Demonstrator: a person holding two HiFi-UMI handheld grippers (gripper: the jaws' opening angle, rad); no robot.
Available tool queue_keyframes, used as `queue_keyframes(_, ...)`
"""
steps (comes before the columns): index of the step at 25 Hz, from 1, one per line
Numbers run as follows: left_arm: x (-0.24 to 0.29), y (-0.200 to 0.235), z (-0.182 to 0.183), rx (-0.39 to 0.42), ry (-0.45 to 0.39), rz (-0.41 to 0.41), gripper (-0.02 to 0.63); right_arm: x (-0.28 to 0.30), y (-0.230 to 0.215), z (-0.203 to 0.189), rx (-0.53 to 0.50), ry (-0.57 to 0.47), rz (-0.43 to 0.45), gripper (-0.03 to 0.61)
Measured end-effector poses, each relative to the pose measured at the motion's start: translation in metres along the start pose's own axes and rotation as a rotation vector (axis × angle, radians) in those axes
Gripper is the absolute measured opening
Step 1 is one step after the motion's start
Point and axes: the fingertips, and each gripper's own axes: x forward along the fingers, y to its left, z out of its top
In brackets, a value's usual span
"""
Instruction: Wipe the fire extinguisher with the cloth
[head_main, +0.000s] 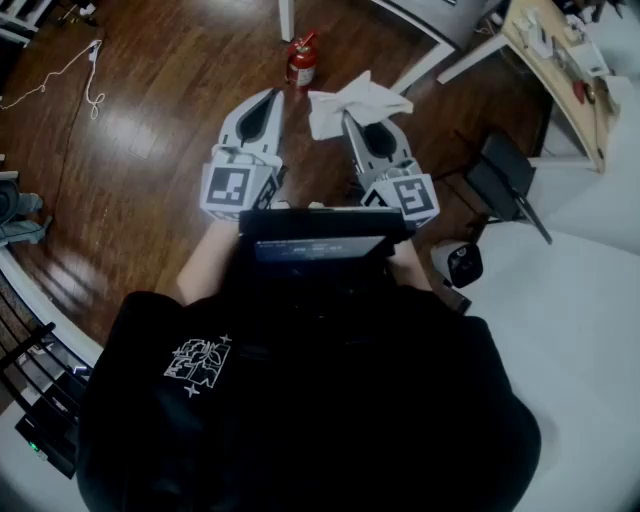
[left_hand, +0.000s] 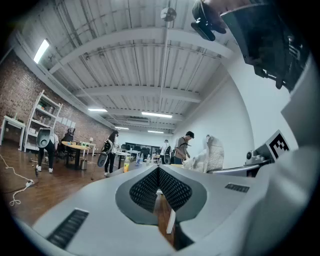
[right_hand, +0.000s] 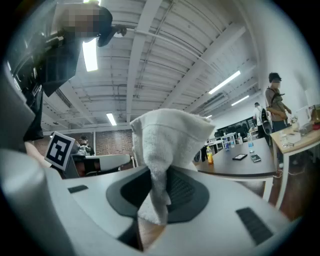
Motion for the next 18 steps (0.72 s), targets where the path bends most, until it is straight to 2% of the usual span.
queue_keyframes(18, 0.0052, 0.0024, -0.0087, -0.005, 0.012, -0.002, -0.002, 0.0014, -0.0055, -0.0074, 0.012, 0.004, -0.007, 0.098)
